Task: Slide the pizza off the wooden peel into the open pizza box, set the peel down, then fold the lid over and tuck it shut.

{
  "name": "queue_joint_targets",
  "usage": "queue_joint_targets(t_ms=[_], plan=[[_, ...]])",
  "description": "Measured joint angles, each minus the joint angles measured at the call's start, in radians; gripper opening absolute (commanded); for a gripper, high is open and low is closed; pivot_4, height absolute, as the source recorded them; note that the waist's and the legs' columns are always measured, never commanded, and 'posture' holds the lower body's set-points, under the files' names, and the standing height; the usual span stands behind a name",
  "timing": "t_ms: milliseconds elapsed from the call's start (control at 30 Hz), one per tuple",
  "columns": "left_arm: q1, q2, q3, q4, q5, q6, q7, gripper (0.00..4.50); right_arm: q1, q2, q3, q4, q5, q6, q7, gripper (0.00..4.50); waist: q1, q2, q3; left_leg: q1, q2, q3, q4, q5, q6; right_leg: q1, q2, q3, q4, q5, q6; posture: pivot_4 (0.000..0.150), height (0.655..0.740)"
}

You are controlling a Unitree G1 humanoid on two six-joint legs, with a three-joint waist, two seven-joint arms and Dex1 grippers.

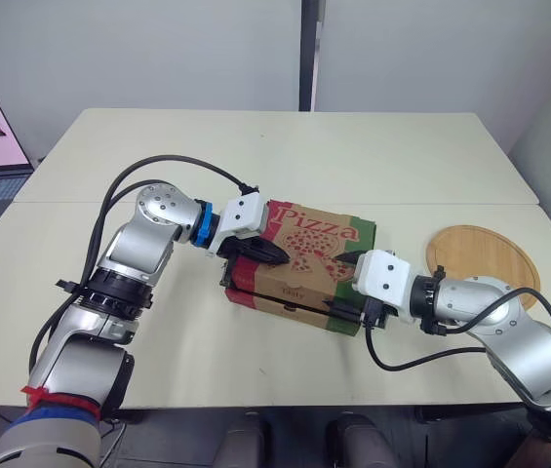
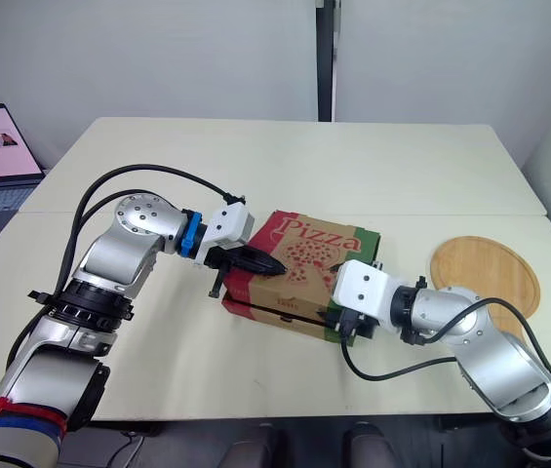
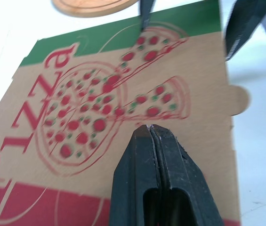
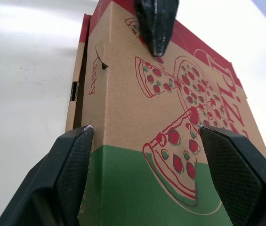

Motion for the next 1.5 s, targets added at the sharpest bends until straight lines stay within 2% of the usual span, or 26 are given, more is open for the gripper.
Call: queue_joint_targets(t_ms=[600,700,833,967,1233,1367,1500], plan=[[0.084,0.007,-0.023,-0.093,0.048,-0.050,0.003,0.00,0.038,0.050,0.048,-0.002,-0.076,0.021,-0.044,3.83,-0.001,0.000,0.000,0.000,0.000,0.000,0.000,0.000,0.000,0.000,0.000,0.000,0.000,0.000,0.000,0.150,0.7318],[0.087,0.007,-0.023,-0.093,0.052,-0.055,0.006,0.00,0.047,0.062,0.015,-0.017,-0.044,0.045,-0.039,3.83,-0.001,0.000,0.000,0.000,0.000,0.000,0.000,0.000,0.000,0.000,0.000,0.000,0.000,0.000,0.000,0.150,0.7318],[0.086,0.007,-0.023,-0.092,0.053,-0.051,0.020,0.00,0.022,0.145,-0.088,-0.043,0.075,0.133,-0.026,3.83,-0.002,0.000,0.000,0.001,0.000,0.000,0.000,0.000,0.000,0.000,0.001,0.000,0.000,0.000,0.000,0.150,0.7318],[0.082,0.006,-0.023,-0.092,0.046,-0.036,0.022,0.00,-0.053,0.218,-0.063,0.020,0.099,0.171,-0.056,2.91,-0.004,0.000,0.000,0.001,0.000,0.000,0.000,0.000,0.000,0.000,0.001,0.000,0.001,0.000,0.000,0.150,0.7318],[0.076,0.040,0.057,-0.138,-0.050,0.129,0.036,0.00,-0.123,0.278,0.076,0.173,0.049,0.135,-0.085,0.15,-0.012,0.000,0.000,0.000,0.000,0.000,0.000,0.000,0.000,-0.001,0.001,0.000,0.001,0.000,0.000,0.150,0.7318],[0.027,0.144,0.131,-0.086,-0.057,0.157,0.058,0.00,-0.150,0.298,0.119,0.211,0.021,0.094,-0.084,0.03,-0.023,0.000,0.000,0.001,0.000,-0.001,-0.001,0.000,0.000,-0.001,0.001,0.000,0.001,0.000,0.000,0.150,0.7318],[0.038,0.240,0.145,-0.002,-0.002,0.081,0.053,0.00,-0.161,0.300,0.141,0.234,0.003,0.065,-0.076,0.03,-0.026,0.000,0.000,0.001,0.000,0.000,-0.001,0.000,0.000,-0.001,0.001,0.000,0.001,0.000,0.000,0.150,0.7318]])
